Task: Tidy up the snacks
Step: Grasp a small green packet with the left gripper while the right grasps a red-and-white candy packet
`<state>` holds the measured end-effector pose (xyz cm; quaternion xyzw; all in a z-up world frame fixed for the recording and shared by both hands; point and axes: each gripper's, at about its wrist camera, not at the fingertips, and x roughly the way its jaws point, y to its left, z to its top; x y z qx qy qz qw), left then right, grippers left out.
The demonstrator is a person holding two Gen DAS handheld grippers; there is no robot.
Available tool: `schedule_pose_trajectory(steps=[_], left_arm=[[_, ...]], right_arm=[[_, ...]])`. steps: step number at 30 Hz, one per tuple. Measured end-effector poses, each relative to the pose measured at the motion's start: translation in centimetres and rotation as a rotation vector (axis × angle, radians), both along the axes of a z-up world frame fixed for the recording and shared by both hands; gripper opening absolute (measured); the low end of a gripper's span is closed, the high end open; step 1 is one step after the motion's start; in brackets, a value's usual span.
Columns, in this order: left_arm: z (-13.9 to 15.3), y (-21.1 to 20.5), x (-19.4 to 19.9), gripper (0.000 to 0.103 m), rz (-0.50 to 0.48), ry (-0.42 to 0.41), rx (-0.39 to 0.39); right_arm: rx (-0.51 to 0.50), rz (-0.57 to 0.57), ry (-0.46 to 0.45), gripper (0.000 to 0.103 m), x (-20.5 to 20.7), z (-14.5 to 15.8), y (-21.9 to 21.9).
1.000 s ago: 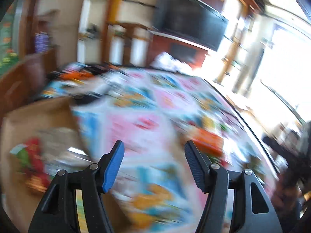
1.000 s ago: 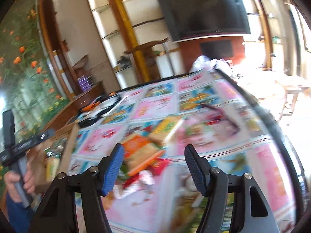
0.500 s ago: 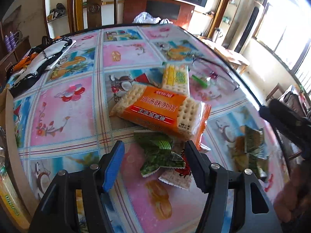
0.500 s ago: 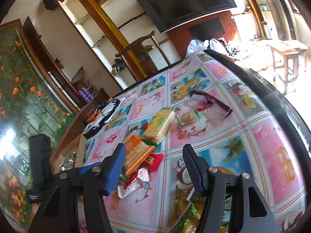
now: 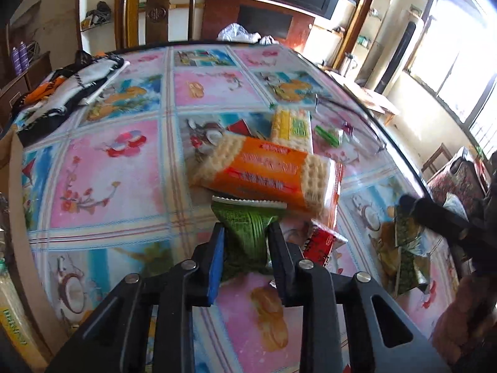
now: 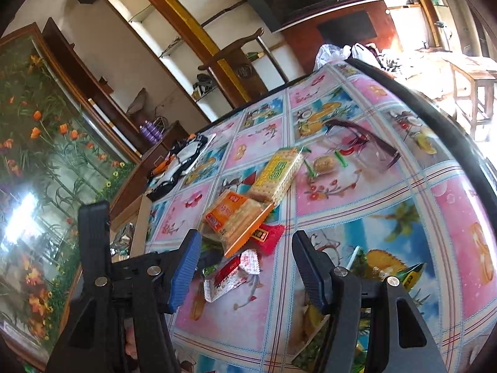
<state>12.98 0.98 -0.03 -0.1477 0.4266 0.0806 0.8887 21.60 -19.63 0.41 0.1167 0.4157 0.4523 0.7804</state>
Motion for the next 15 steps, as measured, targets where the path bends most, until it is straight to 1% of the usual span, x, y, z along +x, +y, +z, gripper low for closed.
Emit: schedule_pose_trajectory(steps=[3,9,11,13,15], left_arm=[[1.0,0.9,-1.0,0.02,0.024,-0.039,-0.002],[1.1,2.1,-1.2,0.02,0.044,-0.034,-0.002],[0.9,2.4,-1.1,0.02,0.055,-0.026,-0.005],[0.9,2.7,-1.1,0.024,0.06,-0.023,-0.017],[1.2,3.2,-1.4,0.041,0.088,-0.04,-0.027]], right_arm=[[-0.038,0.042,0.003,0.065,-0.6,-0.6,1.2],[-0.133,0.125,0.027,0.065,-1.8,-2.3,3.9],[-0.164,0.123,0.029,0.065,-2.0,-2.7,4.5],[-0.197,0.122,0.027,0.065,-2.1,-3.1,5.1],[-0.216,0.131,0.027,0.065,-2.1,-3.4,5.9]])
